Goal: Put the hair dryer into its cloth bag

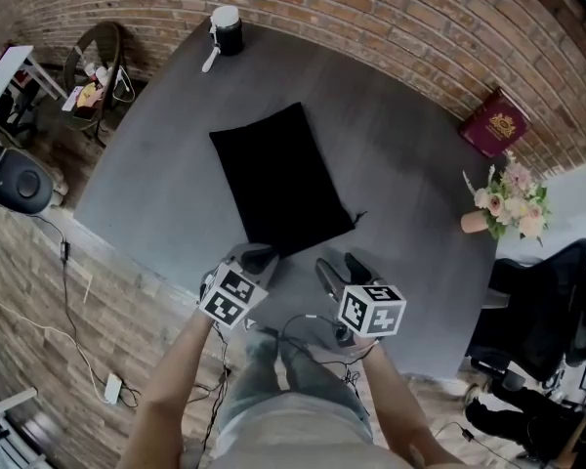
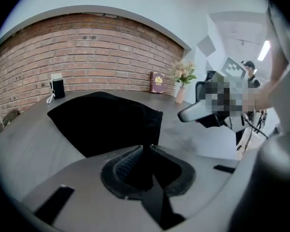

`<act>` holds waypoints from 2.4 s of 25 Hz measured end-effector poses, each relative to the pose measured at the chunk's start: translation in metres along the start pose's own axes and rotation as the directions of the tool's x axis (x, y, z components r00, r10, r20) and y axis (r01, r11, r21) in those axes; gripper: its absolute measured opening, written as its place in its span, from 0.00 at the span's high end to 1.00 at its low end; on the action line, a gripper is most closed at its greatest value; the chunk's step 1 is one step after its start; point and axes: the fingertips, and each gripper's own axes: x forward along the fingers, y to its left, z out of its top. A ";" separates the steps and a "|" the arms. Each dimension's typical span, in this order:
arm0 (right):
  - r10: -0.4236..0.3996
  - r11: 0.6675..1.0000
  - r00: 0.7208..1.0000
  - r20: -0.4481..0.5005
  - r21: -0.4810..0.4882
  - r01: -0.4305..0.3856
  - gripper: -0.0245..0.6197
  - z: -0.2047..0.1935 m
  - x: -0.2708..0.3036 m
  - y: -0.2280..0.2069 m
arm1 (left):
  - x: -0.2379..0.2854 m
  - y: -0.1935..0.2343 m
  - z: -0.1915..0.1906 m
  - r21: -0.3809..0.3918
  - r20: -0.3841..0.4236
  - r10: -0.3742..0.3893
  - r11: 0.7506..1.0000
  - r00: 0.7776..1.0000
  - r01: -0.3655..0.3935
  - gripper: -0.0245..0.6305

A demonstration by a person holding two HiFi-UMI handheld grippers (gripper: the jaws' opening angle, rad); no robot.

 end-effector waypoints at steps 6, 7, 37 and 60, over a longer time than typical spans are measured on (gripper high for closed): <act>-0.033 0.999 0.998 0.049 -0.011 0.033 0.52 0.011 -0.016 0.000 | -0.018 0.002 0.012 -0.067 0.095 0.046 0.997 0.994 -0.040 0.93; -0.037 0.999 0.997 0.064 -0.010 0.037 0.53 0.015 -0.020 0.002 | -0.023 0.003 0.014 -0.086 0.117 0.070 0.994 0.991 -0.060 0.93; -0.226 0.888 0.518 0.825 -0.045 0.458 0.92 0.235 -0.264 -0.003 | -0.307 0.068 0.214 -0.473 0.597 0.691 0.713 0.407 -0.517 0.93; -0.348 0.856 0.589 0.729 -0.008 0.517 0.96 0.196 -0.242 -0.028 | -0.270 0.075 0.195 -0.448 0.568 0.654 0.755 0.500 -0.479 0.95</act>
